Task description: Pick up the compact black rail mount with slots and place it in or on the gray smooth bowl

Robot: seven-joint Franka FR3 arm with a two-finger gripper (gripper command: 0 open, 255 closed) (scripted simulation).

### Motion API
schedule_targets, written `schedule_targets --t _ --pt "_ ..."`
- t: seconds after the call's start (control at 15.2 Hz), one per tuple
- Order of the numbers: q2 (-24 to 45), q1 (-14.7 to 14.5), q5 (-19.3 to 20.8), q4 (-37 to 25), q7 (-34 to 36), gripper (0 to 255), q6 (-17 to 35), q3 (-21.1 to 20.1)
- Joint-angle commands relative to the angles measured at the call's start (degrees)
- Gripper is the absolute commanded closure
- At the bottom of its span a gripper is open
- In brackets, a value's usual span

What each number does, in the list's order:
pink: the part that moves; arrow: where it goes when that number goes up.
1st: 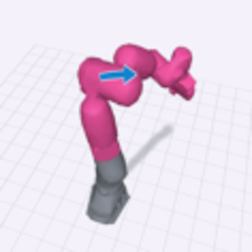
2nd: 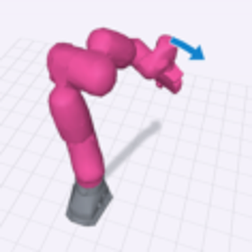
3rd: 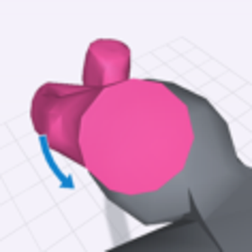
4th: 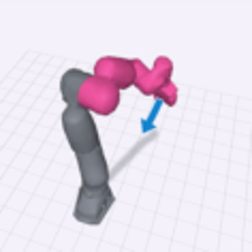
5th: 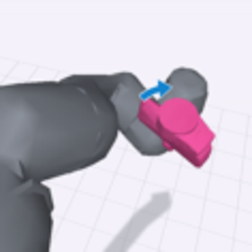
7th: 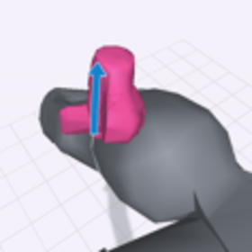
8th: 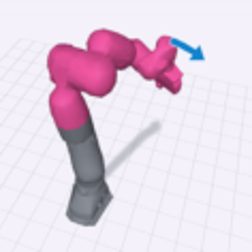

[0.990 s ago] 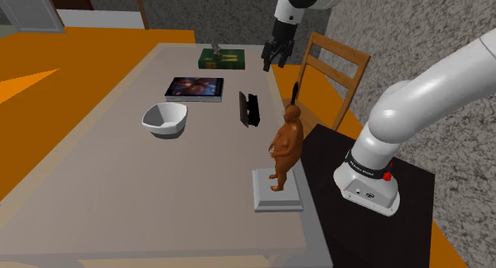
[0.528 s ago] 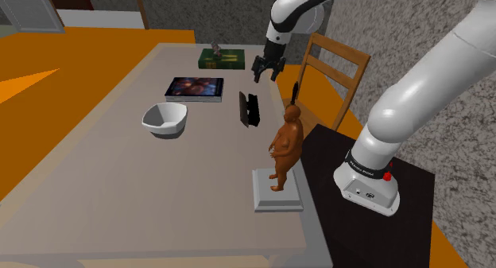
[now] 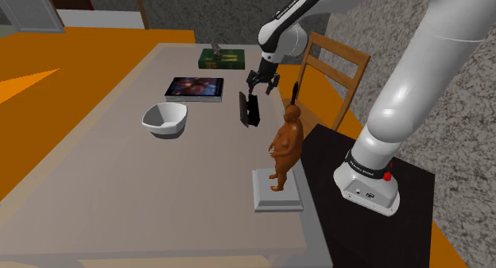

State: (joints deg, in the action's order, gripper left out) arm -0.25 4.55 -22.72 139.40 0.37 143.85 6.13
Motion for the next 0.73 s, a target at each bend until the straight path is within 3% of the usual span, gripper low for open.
schedule_targets --t 0.0,0.13,0.66 --pt "4.8 0.3 -3.9 -1.9 -1.1 0 2.6 0.3" --pt "7.9 0.8 -6.7 -3.2 -2.0 0 4.1 0.2" --pt "13.7 0.8 -11.3 -4.2 -5.2 0 8.5 -1.7"
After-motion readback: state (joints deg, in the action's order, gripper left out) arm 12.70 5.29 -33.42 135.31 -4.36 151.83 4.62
